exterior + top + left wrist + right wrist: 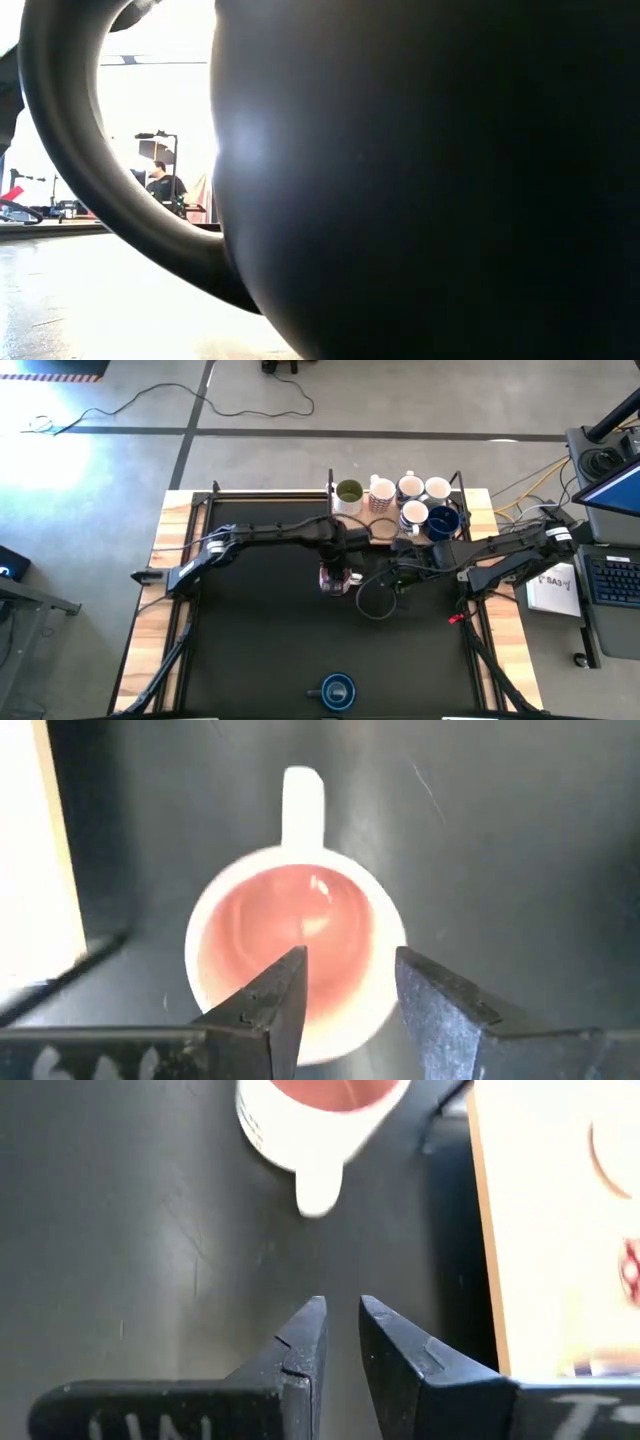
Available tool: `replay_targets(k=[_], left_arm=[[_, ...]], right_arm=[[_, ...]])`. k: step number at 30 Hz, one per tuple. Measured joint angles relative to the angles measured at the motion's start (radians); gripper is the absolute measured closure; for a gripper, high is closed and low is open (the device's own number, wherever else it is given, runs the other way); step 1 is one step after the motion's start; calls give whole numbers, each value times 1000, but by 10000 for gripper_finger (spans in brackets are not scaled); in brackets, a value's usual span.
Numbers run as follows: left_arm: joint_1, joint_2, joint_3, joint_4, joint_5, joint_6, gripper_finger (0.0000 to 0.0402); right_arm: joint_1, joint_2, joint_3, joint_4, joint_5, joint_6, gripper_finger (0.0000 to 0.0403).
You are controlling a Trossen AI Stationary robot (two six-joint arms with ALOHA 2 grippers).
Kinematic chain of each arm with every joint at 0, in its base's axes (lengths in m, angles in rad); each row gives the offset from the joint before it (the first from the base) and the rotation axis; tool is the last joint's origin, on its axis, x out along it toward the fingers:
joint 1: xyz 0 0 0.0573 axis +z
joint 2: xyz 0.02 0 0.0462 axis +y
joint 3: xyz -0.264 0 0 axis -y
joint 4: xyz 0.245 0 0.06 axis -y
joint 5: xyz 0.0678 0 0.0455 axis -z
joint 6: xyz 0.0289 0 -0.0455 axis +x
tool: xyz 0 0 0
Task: Place coffee mugs
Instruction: Put the pink mug on the shelf
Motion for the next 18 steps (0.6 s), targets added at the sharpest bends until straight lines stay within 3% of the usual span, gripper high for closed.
replay_targets(k=[4, 11, 18], left_arm=[[-44, -141, -200, 49, -64, -70, 267], [-105, -487, -755, 454, -70, -293, 267], [-166, -715, -1123, 771, -86, -475, 267]], right_arm=[[-1, 5, -45, 131, 0, -80, 348], [-35, 61, -69, 360, -117, -221, 348], [-74, 178, 35, 351, -165, -296, 348]])
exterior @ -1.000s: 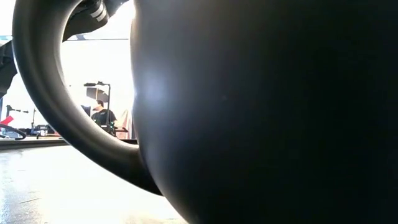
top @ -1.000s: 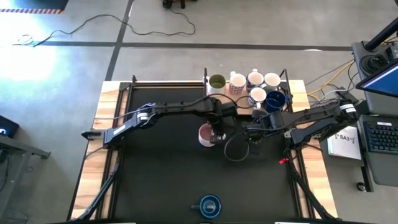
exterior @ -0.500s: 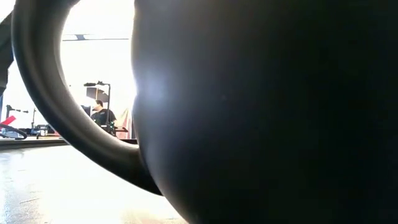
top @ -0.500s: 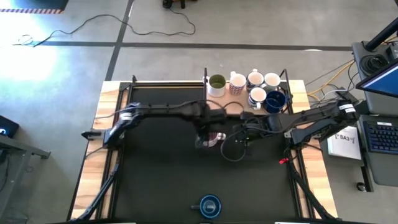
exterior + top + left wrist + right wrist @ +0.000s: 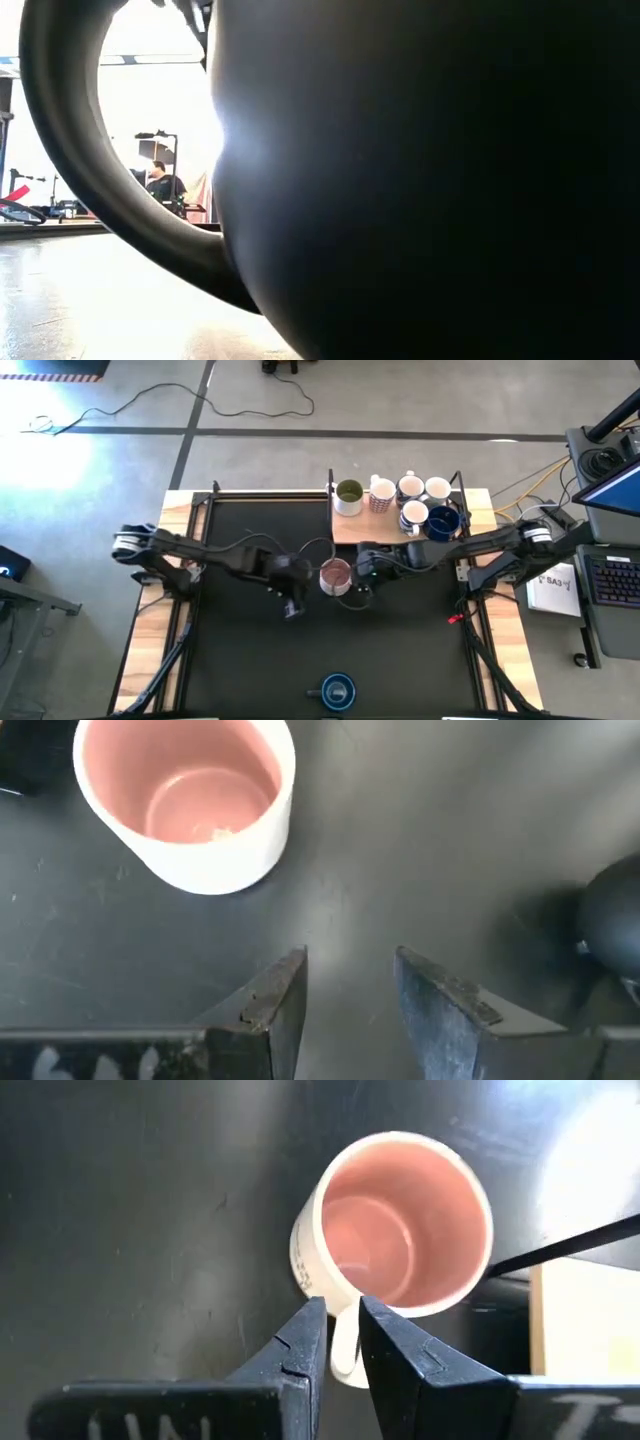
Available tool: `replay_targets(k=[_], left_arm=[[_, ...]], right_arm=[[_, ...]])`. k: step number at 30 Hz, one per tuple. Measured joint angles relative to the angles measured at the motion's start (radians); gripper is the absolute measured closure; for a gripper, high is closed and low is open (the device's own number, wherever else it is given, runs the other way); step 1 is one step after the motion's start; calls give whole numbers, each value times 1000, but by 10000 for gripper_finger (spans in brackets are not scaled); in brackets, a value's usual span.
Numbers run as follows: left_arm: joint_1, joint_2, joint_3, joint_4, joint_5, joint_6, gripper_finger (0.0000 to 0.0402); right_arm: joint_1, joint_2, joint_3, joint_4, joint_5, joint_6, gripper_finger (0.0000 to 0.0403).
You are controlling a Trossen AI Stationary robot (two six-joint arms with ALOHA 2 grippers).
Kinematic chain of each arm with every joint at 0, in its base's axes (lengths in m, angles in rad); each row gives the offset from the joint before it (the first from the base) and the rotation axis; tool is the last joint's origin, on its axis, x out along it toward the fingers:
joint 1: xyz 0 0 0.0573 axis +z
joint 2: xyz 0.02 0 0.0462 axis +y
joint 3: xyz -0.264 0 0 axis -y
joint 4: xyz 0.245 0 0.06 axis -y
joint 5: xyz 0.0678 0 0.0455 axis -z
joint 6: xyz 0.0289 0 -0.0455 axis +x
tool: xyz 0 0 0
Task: Place coffee mugs
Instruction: Put the pink mug on the shelf
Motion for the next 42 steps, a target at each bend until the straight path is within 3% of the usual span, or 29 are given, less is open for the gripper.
replay_targets(k=[7, 17, 30, 42], left_arm=[[-30, -115, -174, 146, -57, -51, 267], [-121, -137, -230, 166, -148, -172, 267], [-128, -227, -314, 176, -170, -199, 267], [-128, -284, -366, 177, -187, -206, 267]], right_arm=[[-16, 136, 117, -91, -12, 23, 324], [-15, 200, 192, -152, -12, 18, 339], [-15, 259, 209, -139, -12, -11, 251], [-17, 307, 220, -122, 33, -78, 294]])
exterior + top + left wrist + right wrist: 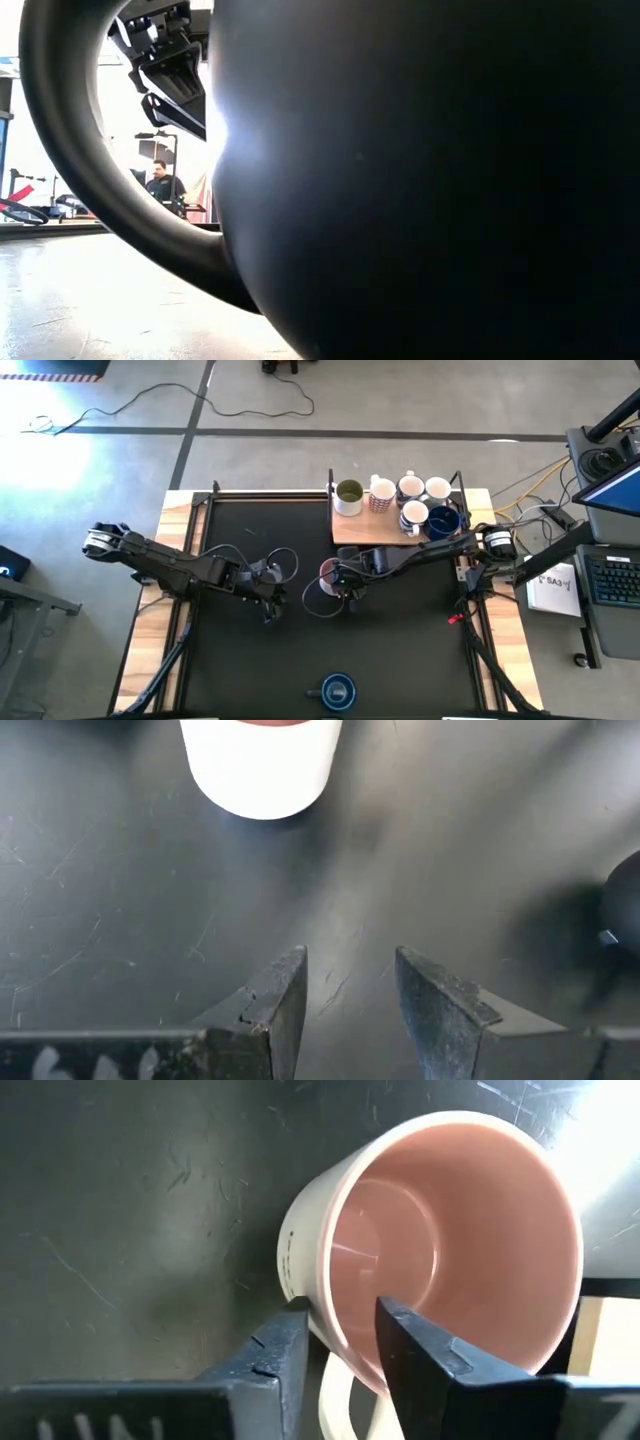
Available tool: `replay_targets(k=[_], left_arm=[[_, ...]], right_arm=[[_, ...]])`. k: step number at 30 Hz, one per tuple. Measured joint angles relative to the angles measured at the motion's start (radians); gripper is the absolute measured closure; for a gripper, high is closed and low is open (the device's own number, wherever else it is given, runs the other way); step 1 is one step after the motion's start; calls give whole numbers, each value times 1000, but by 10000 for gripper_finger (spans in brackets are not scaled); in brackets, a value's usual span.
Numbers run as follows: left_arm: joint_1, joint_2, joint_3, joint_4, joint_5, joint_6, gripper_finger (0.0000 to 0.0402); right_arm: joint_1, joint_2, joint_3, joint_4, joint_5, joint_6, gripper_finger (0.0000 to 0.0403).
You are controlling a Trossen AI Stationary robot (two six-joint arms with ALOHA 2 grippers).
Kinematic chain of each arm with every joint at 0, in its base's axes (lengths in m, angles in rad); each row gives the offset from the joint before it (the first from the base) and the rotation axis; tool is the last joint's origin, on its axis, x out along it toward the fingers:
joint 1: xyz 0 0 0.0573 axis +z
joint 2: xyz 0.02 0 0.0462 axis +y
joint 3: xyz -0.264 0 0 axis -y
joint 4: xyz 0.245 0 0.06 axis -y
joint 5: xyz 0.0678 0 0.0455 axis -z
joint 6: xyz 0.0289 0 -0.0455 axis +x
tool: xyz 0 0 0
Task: Place coffee mugs
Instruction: Put the pink mug on the shelf
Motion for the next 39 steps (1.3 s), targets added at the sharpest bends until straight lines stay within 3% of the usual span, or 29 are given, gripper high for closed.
replay_targets(k=[13, 22, 30, 39], left_arm=[[0, -10, -5, -2, -7, 8, 267], [2, -11, -5, -19, -7, 8, 267], [3, -24, -5, -21, -33, 9, 267], [3, -24, -7, -27, -51, 8, 267]], right_arm=[[-5, -2, 24, -18, -77, -8, 389], [-5, -4, 26, -30, -80, 8, 392], [-6, -5, 130, -275, -84, 43, 393], [-50, -7, 185, -399, -70, 42, 393]])
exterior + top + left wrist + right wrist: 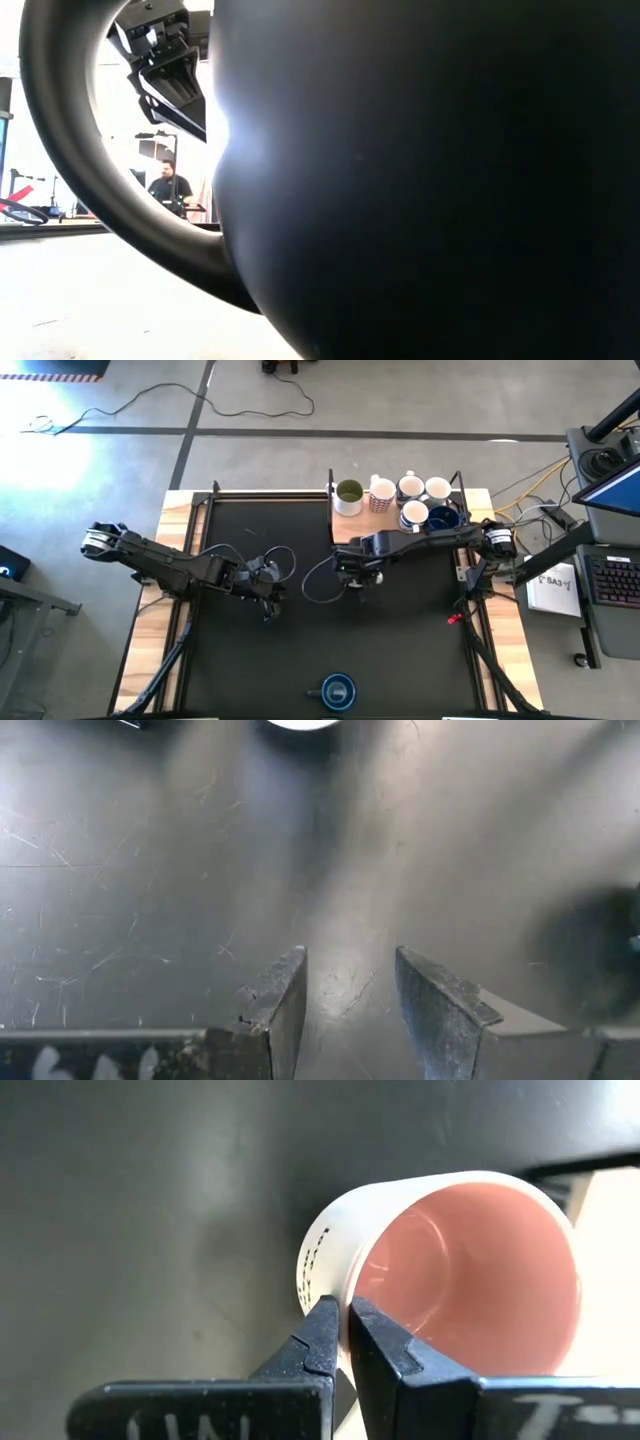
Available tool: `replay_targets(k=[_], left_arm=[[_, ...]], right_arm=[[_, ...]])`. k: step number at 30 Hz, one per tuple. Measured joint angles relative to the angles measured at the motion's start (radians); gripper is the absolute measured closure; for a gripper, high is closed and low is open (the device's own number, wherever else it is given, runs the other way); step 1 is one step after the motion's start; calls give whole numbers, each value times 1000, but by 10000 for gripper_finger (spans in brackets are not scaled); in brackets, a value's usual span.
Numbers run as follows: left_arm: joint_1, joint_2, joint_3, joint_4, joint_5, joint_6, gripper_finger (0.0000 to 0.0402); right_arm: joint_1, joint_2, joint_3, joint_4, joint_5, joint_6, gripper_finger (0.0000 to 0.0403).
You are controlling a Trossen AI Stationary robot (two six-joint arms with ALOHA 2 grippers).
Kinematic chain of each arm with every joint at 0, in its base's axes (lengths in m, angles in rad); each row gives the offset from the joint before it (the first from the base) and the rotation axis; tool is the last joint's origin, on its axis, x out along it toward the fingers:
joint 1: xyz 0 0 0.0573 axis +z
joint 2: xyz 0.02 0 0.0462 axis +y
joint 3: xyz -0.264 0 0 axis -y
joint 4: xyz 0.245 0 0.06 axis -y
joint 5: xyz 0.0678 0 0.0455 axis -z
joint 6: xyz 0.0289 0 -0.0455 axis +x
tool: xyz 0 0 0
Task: Place coffee mugs
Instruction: Put the pink mug on the shelf
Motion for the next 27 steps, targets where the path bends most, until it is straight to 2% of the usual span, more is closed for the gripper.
replay_targets(k=[7, 17, 27], left_arm=[[1, -9, -8, 0, -8, -3, 267], [3, -16, -11, -3, -21, -4, 267], [3, -18, -11, -19, -24, -4, 267]], right_arm=[[-69, -43, 0, -17, 4, 0, 393], [-171, -113, 0, -20, 88, 10, 393], [-311, -118, -10, -25, 109, 142, 394]])
